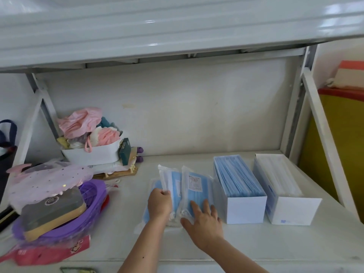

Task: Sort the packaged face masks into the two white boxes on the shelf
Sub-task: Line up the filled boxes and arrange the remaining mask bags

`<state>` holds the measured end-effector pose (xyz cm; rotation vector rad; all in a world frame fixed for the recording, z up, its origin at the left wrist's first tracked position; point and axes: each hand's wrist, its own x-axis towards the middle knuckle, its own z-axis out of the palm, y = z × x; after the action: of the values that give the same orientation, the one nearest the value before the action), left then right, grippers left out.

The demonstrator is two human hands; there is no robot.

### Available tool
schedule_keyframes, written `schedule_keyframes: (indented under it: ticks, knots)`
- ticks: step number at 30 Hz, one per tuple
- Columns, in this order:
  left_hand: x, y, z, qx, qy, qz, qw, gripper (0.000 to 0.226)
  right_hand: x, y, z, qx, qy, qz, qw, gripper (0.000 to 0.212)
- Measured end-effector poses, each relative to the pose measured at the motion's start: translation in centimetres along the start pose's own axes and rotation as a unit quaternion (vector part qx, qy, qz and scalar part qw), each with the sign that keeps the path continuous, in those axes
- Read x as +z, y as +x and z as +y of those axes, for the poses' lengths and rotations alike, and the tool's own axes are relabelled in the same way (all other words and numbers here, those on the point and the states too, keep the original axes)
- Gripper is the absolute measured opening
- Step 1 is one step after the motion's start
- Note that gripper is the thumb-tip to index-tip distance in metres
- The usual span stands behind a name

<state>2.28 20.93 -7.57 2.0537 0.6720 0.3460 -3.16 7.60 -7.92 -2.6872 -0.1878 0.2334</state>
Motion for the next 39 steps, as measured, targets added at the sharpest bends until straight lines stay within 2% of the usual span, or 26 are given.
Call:
schedule_keyframes:
  ticks: [3, 9, 12, 16, 18, 22, 26, 39]
  knots:
    - [-0.9, 0.4, -0.7, -0.007, 0.052, -0.024, 0.998, 0.025, 0.3, 0.2, -0.1, 0.002, -0.013, -0.007, 1.0, 0.063]
    - [-1.9, 1.6, -0.2, 0.031, 0.152, -0.075, 0.985, 0.026, 0.2, 0.8, 0.3, -0.004, -0.019, -0.018, 1.0, 0.06]
    - [-1.7, 1.8, 0.1, 0.05, 0.157, -0.098, 0.981, 0.023, 0.0, 1.0, 1.0, 0.001, -0.025, -0.016, 1.0, 0.058]
    - [-0.9, 1.7, -0.2, 0.037, 0.154, -0.099, 0.982, 0.023, 0.1, 1.0, 1.4, 0.001, -0.027, -0.014, 1.0, 0.058]
    - [-0.9, 1.6, -0.2, 0.027, 0.168, -0.086, 0.982, 0.03, 0.1, 1.0, 1.5, 0.0, -0.024, -0.014, 1.0, 0.059]
    - [-1.4, 0.9, -0.5, -0.019, 0.29, -0.04, 0.956, 0.056, 0.1, 1.2, 1.4, 0.001, -0.028, -0.016, 0.999, 0.059]
    - [-0.7, 0.3, -1.3, -0.043, 0.261, -0.09, 0.96, 0.05, 0.3, 1.4, 1.3, 0.004, -0.024, -0.016, 1.0, 0.058]
    - [-1.2, -0.1, -1.2, -0.066, 0.228, -0.098, 0.966, 0.048, 0.0, 1.6, 1.7, -0.013, -0.033, -0.041, 0.999, 0.056]
